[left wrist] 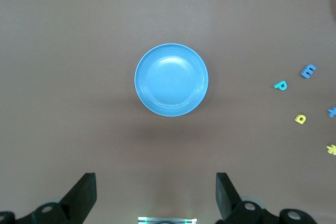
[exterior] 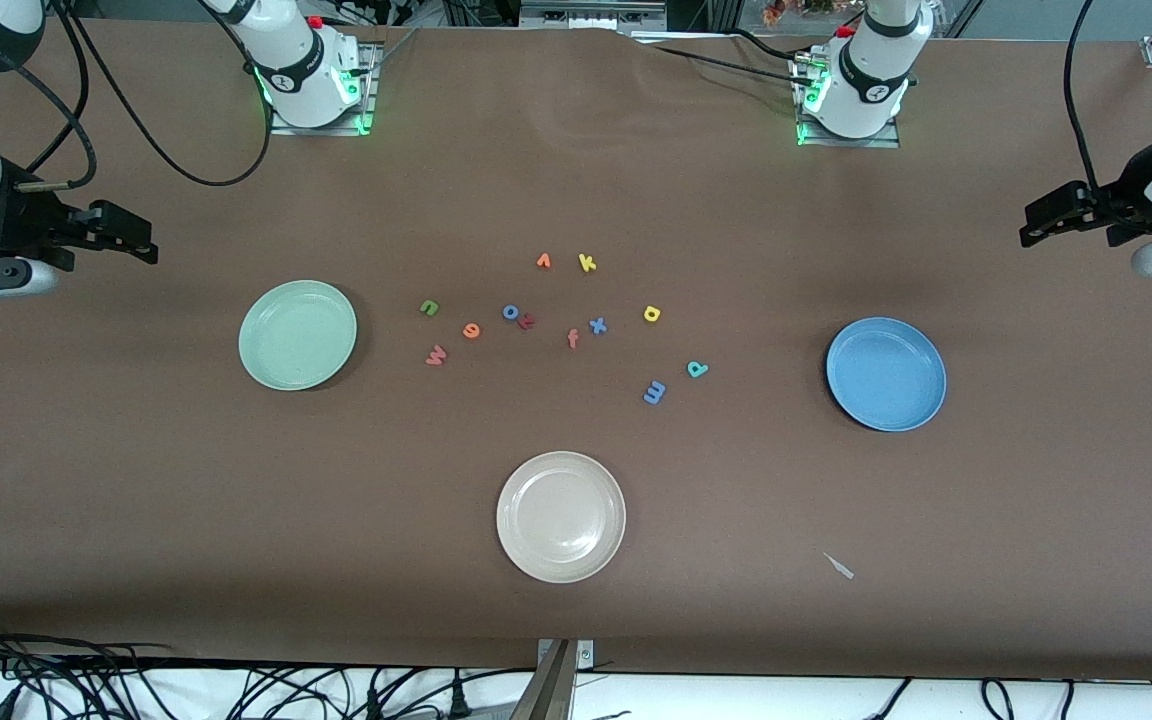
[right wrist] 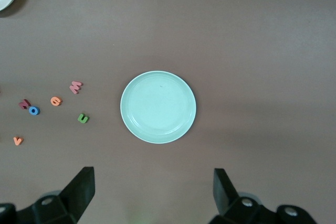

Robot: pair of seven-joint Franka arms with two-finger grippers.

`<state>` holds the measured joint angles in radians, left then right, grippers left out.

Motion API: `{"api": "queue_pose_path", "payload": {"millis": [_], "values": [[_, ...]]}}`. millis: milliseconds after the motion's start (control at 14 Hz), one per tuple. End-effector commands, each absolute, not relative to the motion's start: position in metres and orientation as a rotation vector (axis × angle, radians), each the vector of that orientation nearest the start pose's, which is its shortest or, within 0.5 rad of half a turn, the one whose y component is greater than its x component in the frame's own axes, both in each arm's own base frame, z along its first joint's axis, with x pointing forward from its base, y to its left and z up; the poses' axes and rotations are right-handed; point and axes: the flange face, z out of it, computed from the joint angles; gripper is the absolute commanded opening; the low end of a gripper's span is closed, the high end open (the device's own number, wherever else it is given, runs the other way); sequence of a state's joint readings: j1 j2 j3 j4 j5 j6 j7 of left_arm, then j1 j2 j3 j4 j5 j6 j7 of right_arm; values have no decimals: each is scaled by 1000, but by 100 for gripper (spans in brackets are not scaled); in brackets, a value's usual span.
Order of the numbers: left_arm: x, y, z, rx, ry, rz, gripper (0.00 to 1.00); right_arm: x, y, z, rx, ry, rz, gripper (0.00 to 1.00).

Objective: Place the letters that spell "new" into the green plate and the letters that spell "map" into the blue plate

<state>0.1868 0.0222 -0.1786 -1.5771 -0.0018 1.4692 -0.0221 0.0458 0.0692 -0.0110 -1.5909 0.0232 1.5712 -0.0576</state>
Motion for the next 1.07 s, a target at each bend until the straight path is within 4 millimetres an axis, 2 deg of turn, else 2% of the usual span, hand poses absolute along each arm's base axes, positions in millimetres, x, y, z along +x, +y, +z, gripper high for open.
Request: {"api": "queue_pose_path", "payload": {"millis": [0,1002], "values": [[547,6,602,-3126,-15,201,100,568,23,577,-3124,-160,144,100],[549,5,599,-3128,-12,211,100,569,25,575,-3124,-158,149,100]]}}
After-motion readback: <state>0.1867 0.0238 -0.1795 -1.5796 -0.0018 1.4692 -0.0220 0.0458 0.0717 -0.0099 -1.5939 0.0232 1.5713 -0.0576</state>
